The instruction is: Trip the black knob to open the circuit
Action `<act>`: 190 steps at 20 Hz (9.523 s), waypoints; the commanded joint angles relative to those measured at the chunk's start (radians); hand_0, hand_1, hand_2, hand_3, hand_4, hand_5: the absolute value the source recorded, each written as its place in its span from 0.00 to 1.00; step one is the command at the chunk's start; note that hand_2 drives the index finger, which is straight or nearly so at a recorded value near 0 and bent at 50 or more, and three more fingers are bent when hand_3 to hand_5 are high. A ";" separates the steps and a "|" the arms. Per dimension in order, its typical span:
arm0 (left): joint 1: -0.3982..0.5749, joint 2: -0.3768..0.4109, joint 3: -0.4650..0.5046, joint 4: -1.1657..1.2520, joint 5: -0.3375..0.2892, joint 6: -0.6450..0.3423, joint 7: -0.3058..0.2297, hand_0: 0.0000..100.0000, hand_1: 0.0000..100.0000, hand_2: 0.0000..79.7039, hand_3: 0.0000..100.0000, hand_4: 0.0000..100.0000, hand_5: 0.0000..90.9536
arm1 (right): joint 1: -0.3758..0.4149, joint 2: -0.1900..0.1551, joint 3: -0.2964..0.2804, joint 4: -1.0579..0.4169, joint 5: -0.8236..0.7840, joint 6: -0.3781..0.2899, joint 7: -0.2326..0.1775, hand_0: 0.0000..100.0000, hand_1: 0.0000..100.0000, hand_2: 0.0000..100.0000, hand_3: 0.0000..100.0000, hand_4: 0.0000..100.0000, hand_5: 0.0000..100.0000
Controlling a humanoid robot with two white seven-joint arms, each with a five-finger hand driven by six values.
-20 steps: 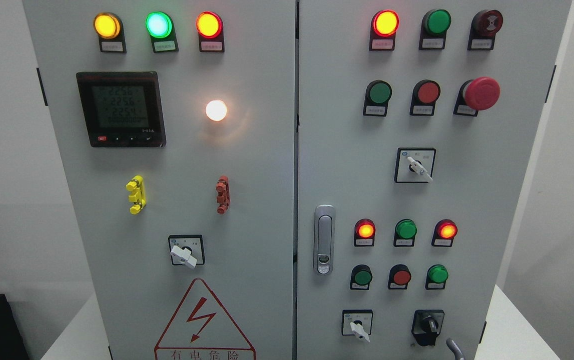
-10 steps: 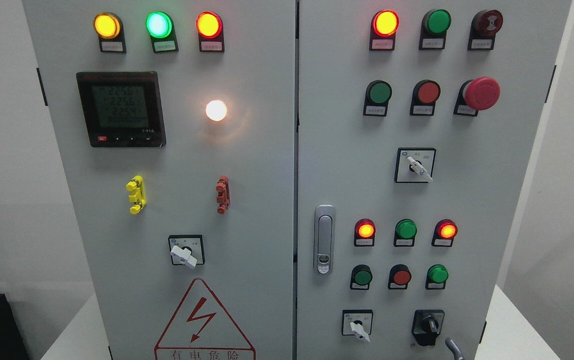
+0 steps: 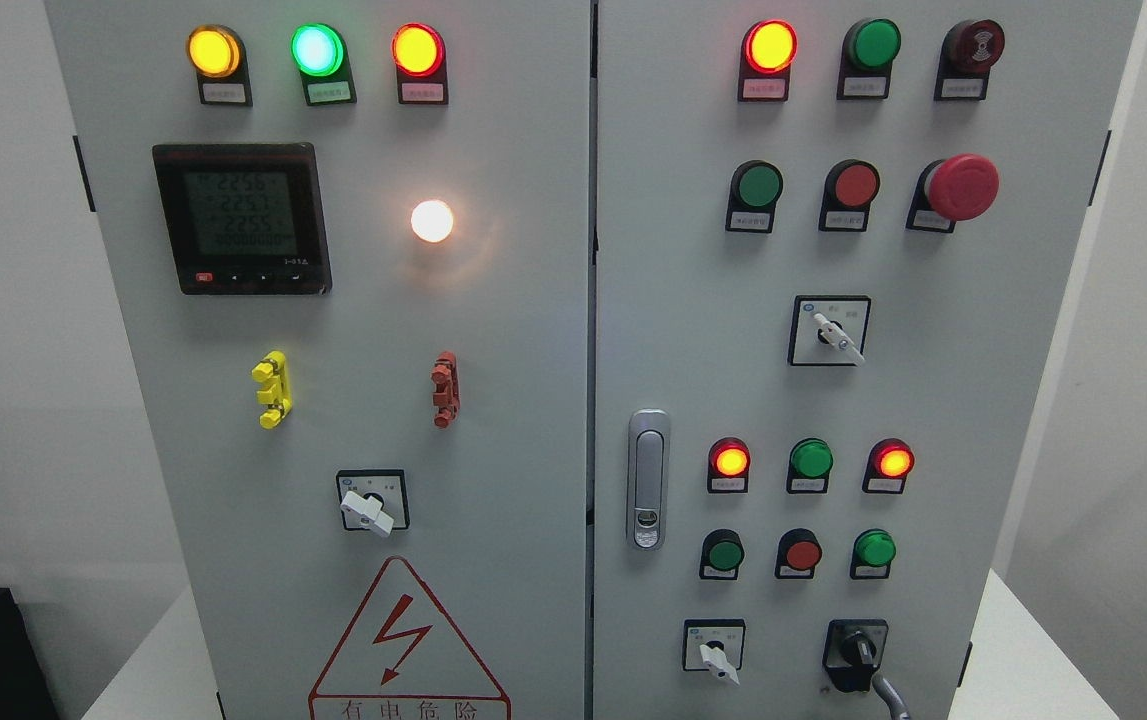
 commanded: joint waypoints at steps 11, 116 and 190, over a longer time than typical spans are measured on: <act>-0.002 -0.002 0.001 0.000 0.002 -0.001 0.000 0.12 0.39 0.00 0.00 0.00 0.00 | -0.020 -0.001 0.020 -0.015 -0.001 -0.005 0.006 0.09 0.12 0.06 1.00 1.00 0.98; -0.002 -0.002 0.001 0.000 0.002 -0.003 0.000 0.12 0.39 0.00 0.00 0.00 0.00 | -0.042 0.021 0.123 -0.023 -0.003 -0.014 0.009 0.10 0.11 0.07 1.00 1.00 0.99; -0.004 -0.002 0.001 0.000 0.002 -0.003 0.000 0.12 0.39 0.00 0.00 0.00 0.00 | -0.034 -0.039 0.040 -0.040 -0.095 -0.003 0.003 0.10 0.16 0.08 1.00 1.00 0.98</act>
